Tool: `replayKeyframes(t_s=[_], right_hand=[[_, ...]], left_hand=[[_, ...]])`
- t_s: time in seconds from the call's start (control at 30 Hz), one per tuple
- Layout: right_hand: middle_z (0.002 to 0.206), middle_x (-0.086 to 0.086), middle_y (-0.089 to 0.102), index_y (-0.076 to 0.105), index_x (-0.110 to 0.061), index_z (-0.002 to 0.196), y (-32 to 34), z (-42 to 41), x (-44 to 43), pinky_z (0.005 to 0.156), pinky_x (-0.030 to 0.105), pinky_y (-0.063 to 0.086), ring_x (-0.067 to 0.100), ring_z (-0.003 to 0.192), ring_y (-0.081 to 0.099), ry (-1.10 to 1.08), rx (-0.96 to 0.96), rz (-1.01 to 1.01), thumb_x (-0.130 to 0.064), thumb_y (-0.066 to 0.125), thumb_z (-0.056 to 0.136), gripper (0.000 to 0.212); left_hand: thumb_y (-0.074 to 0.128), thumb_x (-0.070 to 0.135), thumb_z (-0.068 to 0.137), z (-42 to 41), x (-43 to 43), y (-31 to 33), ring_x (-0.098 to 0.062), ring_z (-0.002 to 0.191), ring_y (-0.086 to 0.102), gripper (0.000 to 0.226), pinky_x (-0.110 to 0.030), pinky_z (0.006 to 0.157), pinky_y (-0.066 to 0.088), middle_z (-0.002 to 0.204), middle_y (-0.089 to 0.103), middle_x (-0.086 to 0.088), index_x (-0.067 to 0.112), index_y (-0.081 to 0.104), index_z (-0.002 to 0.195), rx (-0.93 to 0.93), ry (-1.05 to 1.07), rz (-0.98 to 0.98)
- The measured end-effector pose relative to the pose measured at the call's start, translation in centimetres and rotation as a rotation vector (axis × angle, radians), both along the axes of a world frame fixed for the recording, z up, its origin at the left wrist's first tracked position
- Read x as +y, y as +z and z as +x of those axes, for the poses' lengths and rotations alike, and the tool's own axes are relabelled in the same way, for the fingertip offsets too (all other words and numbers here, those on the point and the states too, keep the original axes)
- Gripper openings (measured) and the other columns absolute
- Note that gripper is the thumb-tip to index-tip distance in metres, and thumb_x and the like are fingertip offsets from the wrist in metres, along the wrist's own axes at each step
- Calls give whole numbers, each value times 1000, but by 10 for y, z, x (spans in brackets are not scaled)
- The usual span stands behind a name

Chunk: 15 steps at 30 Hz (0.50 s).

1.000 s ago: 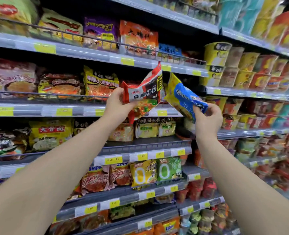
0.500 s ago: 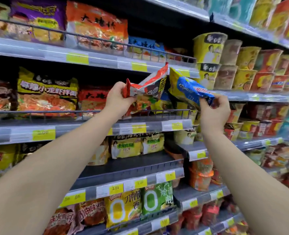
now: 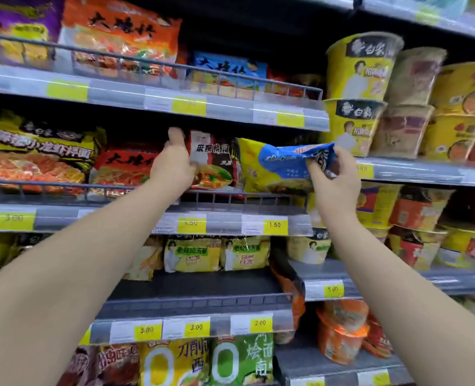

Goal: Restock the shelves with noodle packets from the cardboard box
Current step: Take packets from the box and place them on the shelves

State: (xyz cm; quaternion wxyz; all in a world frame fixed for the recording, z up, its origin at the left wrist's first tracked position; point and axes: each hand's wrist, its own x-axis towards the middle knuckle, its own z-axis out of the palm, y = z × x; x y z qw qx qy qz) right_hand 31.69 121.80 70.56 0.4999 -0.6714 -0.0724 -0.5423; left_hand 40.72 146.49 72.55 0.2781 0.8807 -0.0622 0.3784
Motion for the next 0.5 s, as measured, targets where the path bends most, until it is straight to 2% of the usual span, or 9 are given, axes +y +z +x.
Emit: replayKeyframes(t_s=[0.13,0.27,0.37,0.5], right_hand=[[86,-25,53,57,-19,113,11,12,5,61,3,41,-22,73,51,20,43,-79,-24,61,90,23],[85,-21,52,50,-22,107,19,31,15,58,14,41,-8,72,51,-26,133,-138,-28,64,88,24],[91,-1,44,41,-16,91,23,47,22,58,28,33,16,69,45,-172,165,-190,-21,66,84,27],[89,2,45,49,-16,84,21,57,30,63,32,31,27,89,45,-344,262,-406,1,52,81,17]], left_hand=[[66,14,82,2,13,-1,-40,111,48,53,-43,77,44,114,53,-26,0,36,124,-3,206,201],[76,23,74,2,22,4,-38,116,41,57,-44,88,42,126,43,-22,4,47,120,-20,331,294],[73,30,75,-4,12,11,-36,115,41,45,-42,89,41,123,44,-16,14,53,112,-59,253,294],[68,27,78,-11,-6,14,-30,107,52,22,-37,86,44,112,56,-6,23,61,99,-81,47,241]])
